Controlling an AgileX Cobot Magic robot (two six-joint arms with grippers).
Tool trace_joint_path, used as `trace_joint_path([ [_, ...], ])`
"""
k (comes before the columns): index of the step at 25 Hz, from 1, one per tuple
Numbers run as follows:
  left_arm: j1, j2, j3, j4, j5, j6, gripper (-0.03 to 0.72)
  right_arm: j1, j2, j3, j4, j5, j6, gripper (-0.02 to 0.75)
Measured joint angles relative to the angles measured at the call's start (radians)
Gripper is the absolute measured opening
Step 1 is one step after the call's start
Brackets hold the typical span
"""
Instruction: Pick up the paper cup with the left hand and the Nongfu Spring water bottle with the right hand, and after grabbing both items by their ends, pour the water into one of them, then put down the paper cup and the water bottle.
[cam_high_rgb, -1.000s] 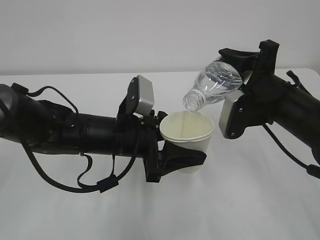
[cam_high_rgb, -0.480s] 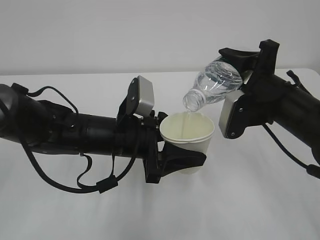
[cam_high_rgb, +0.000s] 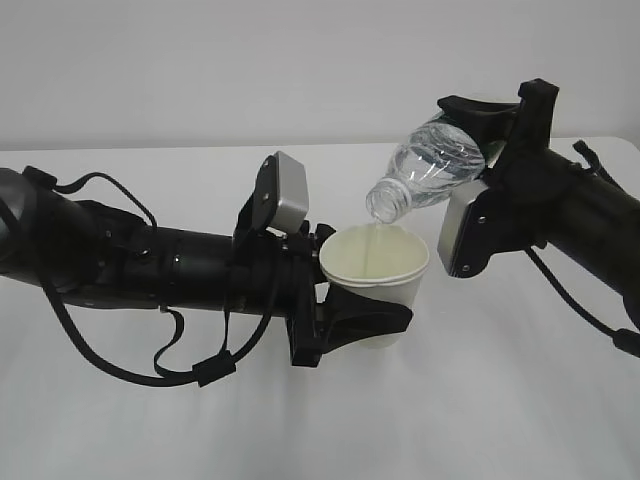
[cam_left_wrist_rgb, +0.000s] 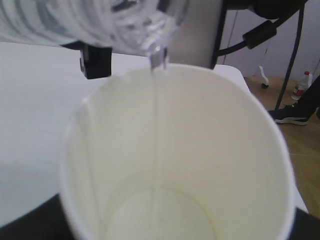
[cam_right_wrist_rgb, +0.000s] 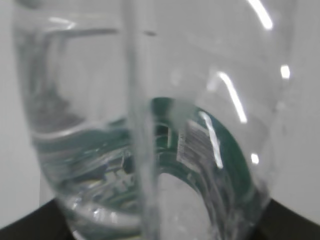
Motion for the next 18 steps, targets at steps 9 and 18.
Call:
trace_joint_path([
  [9,0.0,0.0,0.0,0.0,-0.004,0.0,0.473,0.0,0.0,0.0,0.0,0.0,-0.004,0.419],
  [18,0.0,0.0,0.0,0.0,-0.008,0.0,0.473,0.0,0.0,0.0,0.0,0.0,-0.006,0.419],
])
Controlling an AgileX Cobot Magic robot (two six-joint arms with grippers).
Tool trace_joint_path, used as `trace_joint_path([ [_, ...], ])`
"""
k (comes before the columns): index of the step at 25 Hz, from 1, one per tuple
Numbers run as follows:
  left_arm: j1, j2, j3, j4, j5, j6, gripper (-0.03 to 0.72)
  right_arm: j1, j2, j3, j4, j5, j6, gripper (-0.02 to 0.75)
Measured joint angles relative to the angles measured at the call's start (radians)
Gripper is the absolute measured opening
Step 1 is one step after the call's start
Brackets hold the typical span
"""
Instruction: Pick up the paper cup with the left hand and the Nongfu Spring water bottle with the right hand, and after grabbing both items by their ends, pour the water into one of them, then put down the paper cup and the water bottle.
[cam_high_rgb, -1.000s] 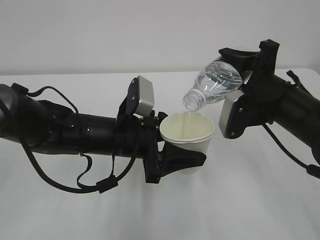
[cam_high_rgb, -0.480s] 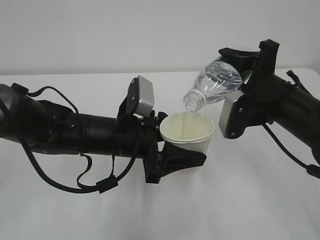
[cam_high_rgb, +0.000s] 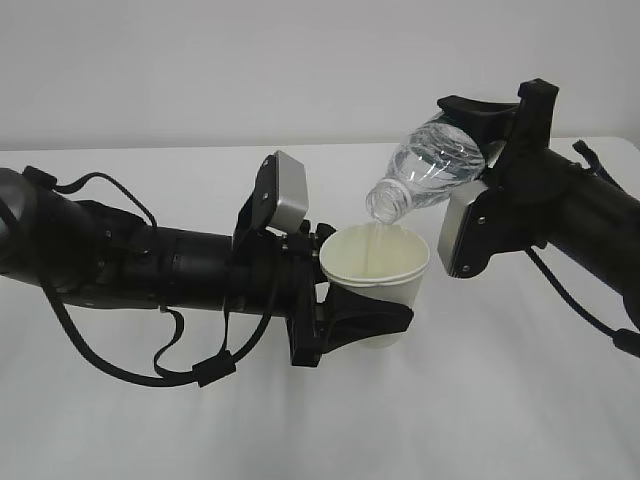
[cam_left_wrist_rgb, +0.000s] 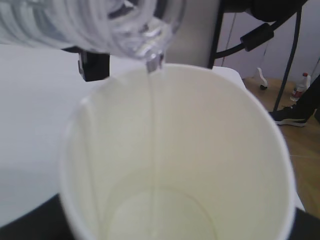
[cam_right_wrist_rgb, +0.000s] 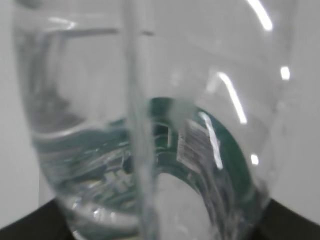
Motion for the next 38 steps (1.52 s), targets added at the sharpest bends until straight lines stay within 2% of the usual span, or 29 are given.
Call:
trace_joint_path([
  [38,0.0,0.0,0.0,-0.006,-0.001,0.0,0.472,0.0,0.0,0.0,0.0,0.0,0.0,0.419],
])
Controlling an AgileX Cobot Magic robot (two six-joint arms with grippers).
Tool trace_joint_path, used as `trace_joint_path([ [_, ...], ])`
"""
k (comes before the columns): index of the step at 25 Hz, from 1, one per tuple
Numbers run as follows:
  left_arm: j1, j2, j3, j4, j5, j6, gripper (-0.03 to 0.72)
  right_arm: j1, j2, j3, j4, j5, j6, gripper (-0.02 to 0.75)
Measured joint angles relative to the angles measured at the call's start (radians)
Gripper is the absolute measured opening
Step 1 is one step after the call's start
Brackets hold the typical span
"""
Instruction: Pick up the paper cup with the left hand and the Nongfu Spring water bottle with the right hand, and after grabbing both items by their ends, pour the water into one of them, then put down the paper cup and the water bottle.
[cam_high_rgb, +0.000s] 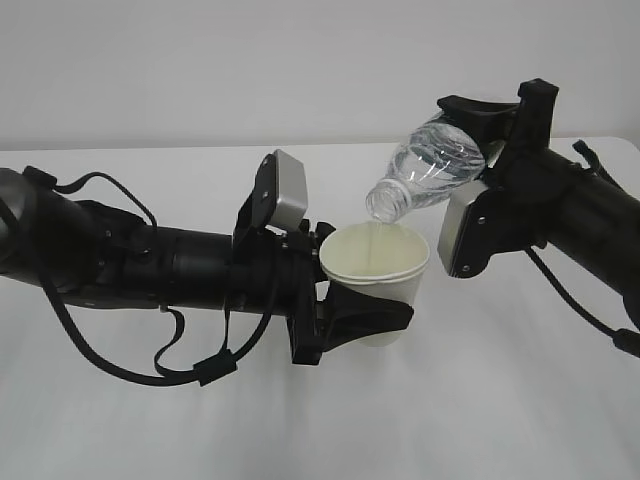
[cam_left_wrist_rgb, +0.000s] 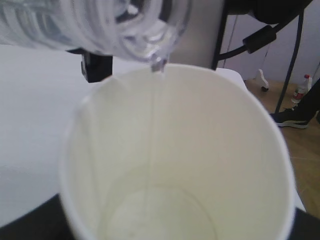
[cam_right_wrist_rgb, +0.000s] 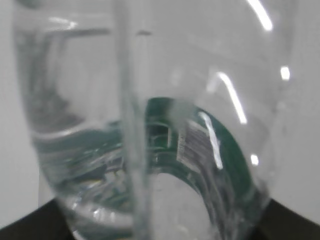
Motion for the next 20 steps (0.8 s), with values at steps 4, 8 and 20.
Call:
trace_joint_path([
  [4,0.0,0.0,0.0,0.0,0.0,0.0,0.472,0.0,0.0,0.0,0.0,0.0,-0.002,0.419],
  [8,0.0,0.0,0.0,0.0,0.0,0.0,0.472,0.0,0.0,0.0,0.0,0.0,-0.002,0.419],
  [20,0.0,0.0,0.0,0.0,0.0,0.0,0.472,0.0,0.0,0.0,0.0,0.0,-0.009,0.419],
])
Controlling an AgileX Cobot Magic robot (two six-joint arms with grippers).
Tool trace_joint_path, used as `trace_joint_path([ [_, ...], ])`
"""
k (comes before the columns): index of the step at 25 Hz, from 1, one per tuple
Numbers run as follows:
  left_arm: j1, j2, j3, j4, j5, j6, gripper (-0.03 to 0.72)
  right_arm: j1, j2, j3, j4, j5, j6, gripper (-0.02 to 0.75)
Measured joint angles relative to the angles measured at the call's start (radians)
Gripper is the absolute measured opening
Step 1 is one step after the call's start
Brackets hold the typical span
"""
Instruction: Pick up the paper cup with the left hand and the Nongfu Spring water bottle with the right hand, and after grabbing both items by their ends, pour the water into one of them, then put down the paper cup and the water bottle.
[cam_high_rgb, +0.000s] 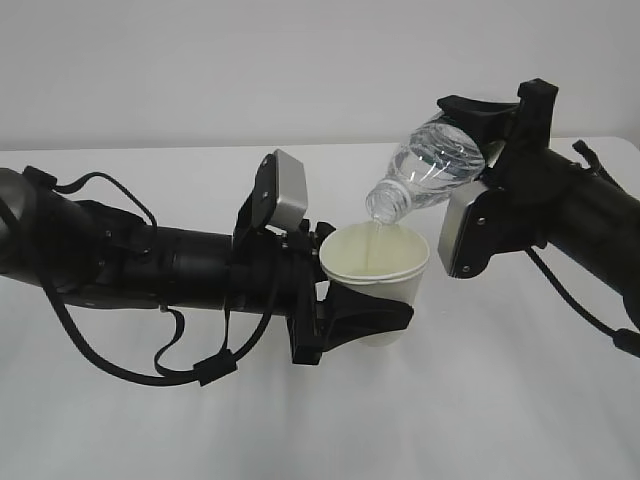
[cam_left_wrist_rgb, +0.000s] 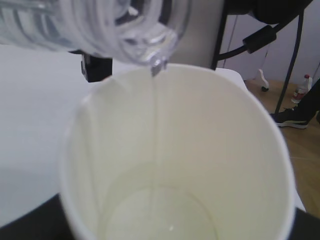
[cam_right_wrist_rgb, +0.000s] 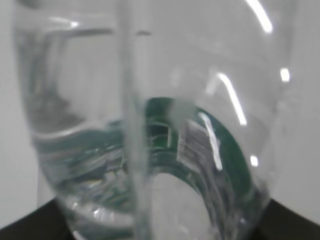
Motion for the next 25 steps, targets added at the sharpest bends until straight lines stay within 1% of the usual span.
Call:
trace_joint_path([
  [25,0.0,0.0,0.0,-0.001,0.0,0.0,0.471,0.0,0.0,0.0,0.0,0.0,-0.002,0.419],
])
